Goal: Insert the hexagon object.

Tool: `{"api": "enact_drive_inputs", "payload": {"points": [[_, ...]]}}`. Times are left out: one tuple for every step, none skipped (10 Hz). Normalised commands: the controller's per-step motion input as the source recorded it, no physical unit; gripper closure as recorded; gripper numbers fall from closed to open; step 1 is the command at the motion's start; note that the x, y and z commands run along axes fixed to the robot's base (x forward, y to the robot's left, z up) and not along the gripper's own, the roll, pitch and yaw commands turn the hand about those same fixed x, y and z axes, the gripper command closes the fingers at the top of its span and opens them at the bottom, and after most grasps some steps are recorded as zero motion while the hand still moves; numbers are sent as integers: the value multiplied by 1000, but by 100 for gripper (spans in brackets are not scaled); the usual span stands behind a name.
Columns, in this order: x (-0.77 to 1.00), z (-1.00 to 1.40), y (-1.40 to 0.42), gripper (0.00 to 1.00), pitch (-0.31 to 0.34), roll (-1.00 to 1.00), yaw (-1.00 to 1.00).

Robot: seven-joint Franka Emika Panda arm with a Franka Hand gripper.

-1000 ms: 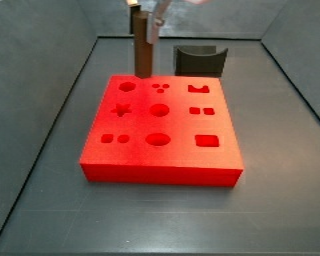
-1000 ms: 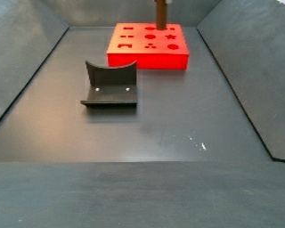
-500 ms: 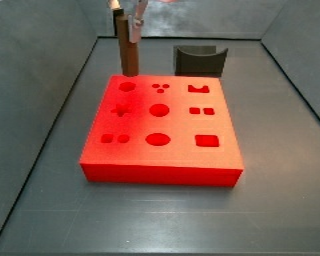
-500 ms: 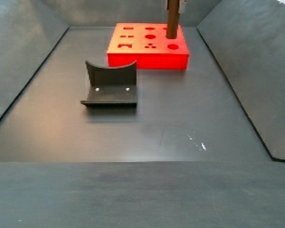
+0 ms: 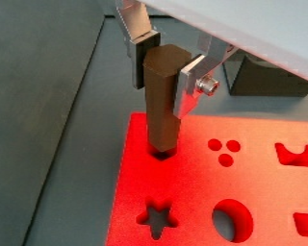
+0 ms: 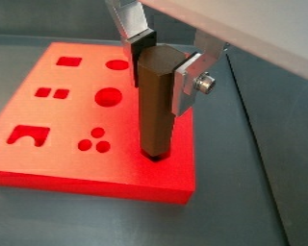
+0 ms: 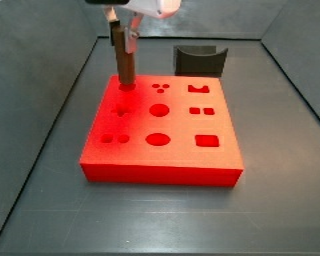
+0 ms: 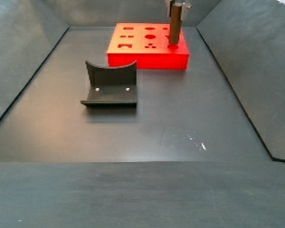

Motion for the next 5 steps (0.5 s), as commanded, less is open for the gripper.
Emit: {"api": "enact_drive_inputs", "payload": {"points": [[0,-260,0,100,-47,0,-6],[0,-223,0,100,-31,0,0],[57,-154,-43,100,-16,0,0],[0,-220,0,100,-31,0,0],[0,-271,-6,100,-50,0,0]]}}
